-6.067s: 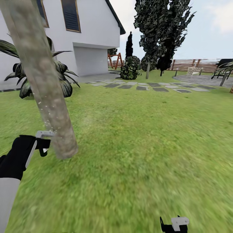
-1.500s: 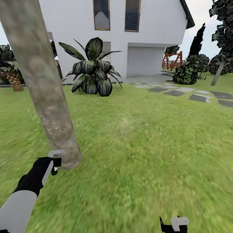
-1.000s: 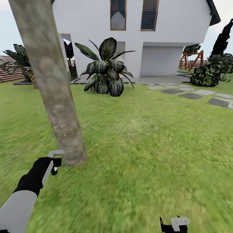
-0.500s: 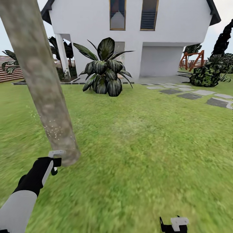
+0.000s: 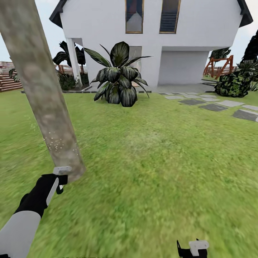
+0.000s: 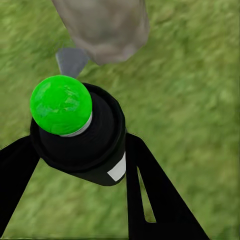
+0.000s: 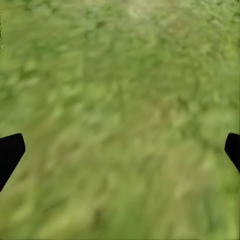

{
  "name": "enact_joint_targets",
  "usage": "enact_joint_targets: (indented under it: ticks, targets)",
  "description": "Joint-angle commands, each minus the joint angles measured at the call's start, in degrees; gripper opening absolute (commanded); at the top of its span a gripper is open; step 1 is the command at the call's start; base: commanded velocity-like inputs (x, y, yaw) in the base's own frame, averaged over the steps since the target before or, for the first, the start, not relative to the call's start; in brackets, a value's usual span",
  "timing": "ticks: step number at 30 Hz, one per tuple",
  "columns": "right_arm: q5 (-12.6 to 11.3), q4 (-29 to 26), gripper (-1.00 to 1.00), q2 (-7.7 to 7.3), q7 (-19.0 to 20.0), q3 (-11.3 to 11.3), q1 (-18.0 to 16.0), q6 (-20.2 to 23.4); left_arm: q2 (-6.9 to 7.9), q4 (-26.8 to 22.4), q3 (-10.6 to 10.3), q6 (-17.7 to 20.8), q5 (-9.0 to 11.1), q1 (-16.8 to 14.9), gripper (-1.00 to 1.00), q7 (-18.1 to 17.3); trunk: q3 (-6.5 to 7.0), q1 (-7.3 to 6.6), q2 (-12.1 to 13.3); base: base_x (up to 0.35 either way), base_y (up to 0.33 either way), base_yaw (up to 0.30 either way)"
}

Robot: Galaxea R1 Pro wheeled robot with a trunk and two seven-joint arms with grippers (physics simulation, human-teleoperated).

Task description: In the garden, pick up the pesticide atomizer on the floor and spray pesticide onto both trees until each tree trunk is fully covered.

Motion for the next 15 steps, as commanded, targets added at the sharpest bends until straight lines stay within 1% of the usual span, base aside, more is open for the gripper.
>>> enact_joint_targets:
  ticks: [1, 5, 10, 12, 15]
  targets:
    - [0.6, 0.1, 1.00, -0.01, -0.4, -0.2, 0.0, -0.2, 0.00, -0.1, 0.0, 0.3, 0.0, 0.0, -1.00, 0.1, -0.05, -0.01, 0.0, 0.058, -0.271, 0.269]
    - [0.6, 0.1, 1.00, -0.02, -0.4, -0.2, 0.0, -0.2, 0.03, -0.1, 0.0, 0.3, 0.0, 0.0, -1.00, 0.1, -0.05, -0.01, 0.0, 0.136, -0.258, 0.276]
    - [0.6, 0.1, 1.00, 0.00, -0.4, -0.2, 0.0, -0.2, 0.11, 0.0, 0.0, 0.3, 0.0, 0.0, -1.00, 0.1, -0.05, -0.01, 0.0, 0.222, -0.204, 0.277]
    - [0.6, 0.1, 1.00, -0.01, -0.4, -0.2, 0.0, -0.2, 0.11, 0.0, 0.0, 0.3, 0.0, 0.0, -1.00, 0.1, -0.05, -0.01, 0.0, 0.237, -0.190, 0.142]
    - [0.6, 0.1, 1.00, -0.13, -0.4, -0.2, 0.0, -0.2, 0.12, 0.0, 0.0, 0.3, 0.0, -0.1, -1.00, 0.1, -0.05, -0.01, 0.0, 0.238, -0.190, 0.035]
